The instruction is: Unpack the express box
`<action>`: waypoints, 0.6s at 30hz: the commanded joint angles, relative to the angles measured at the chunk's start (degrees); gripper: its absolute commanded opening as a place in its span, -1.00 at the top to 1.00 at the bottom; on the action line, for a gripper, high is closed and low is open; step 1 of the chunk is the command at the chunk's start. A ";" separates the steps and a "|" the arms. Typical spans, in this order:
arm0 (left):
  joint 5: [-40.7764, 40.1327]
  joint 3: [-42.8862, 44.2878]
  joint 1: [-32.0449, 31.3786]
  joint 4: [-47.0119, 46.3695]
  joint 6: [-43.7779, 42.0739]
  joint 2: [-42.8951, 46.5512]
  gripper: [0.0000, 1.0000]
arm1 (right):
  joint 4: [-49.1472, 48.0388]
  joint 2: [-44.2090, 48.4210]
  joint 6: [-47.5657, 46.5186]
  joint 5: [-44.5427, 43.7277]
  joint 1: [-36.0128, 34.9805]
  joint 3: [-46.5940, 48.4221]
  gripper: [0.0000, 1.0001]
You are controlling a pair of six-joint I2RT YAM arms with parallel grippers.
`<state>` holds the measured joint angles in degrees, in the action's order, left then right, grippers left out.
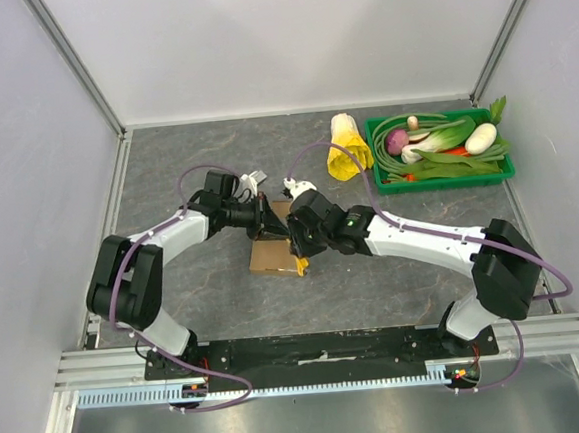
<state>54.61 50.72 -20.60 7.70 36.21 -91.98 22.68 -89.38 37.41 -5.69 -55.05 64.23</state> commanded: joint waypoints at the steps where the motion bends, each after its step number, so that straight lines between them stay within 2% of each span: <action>1: 4.02 2.89 -0.14 1.09 -1.75 -0.13 0.96 | -3.60 2.37 -1.02 -2.48 -0.41 1.87 0.12; 3: 3.40 3.24 -0.14 1.26 -1.67 0.75 0.97 | -4.04 4.03 -0.24 -4.31 -0.41 1.35 -0.22; 4: 2.79 3.77 -0.14 1.43 -1.49 1.10 0.96 | -5.35 5.09 0.55 -5.63 -0.33 0.64 -0.53; 6: 2.43 4.56 -0.06 1.52 -1.14 1.89 0.97 | -8.77 10.26 3.00 -8.62 -0.33 -3.65 -0.67; 7: 2.34 5.52 -0.05 1.52 -0.53 2.77 0.96 | -13.49 12.20 4.15 -11.42 -0.32 -5.58 -0.79; 12: 1.29 10.27 0.82 0.74 2.54 6.46 0.97 | -25.90 21.17 9.52 -14.26 -0.32 -14.82 -0.85; 16: -2.13 12.74 2.23 -10.39 12.54 10.85 0.97 | -39.68 24.60 11.63 -13.47 -0.32 -19.22 -0.92; 18: -5.37 13.35 2.23 -14.45 16.07 12.61 0.96 | -42.61 25.66 11.72 -14.25 -0.24 -19.58 -0.96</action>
<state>53.76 60.45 -19.16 5.13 41.85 -84.53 -5.69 -65.87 46.37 -17.06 -55.24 46.30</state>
